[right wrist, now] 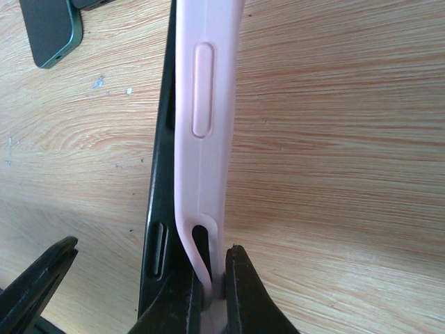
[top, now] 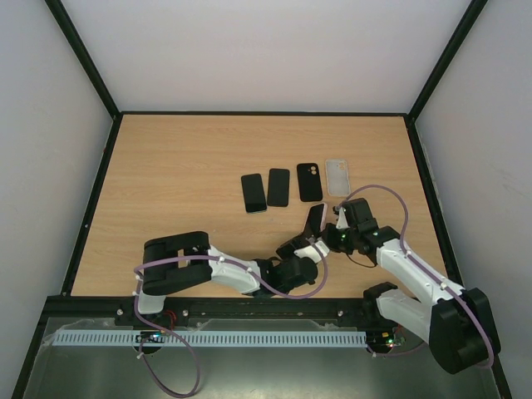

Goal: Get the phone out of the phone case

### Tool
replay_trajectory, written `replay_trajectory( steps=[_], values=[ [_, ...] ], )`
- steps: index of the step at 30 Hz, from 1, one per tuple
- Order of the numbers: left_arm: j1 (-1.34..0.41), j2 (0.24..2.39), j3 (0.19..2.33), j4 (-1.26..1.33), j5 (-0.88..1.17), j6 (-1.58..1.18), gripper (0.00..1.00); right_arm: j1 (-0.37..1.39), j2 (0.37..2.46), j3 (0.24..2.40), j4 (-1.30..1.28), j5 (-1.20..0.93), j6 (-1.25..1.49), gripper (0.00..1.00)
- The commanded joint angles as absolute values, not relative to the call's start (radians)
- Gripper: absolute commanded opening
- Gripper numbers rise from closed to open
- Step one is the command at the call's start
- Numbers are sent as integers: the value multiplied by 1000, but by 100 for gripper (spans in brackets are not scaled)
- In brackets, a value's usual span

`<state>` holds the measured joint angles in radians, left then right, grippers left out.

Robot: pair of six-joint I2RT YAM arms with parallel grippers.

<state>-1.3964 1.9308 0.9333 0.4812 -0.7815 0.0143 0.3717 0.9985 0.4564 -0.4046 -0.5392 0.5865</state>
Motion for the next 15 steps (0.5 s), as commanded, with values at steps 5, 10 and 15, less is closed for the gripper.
replay_trajectory(
  steps=[5,10,15],
  values=[
    [-1357,2013,998,478,-936,49,45,399,943,439,-386,-697,584,2],
    [-1354,2031,1005,490,-961,55,32,400,929,429,-375,-713,594,2],
    [-1348,2008,990,475,-959,21,19,400,919,430,-374,-702,595,2]
  ],
)
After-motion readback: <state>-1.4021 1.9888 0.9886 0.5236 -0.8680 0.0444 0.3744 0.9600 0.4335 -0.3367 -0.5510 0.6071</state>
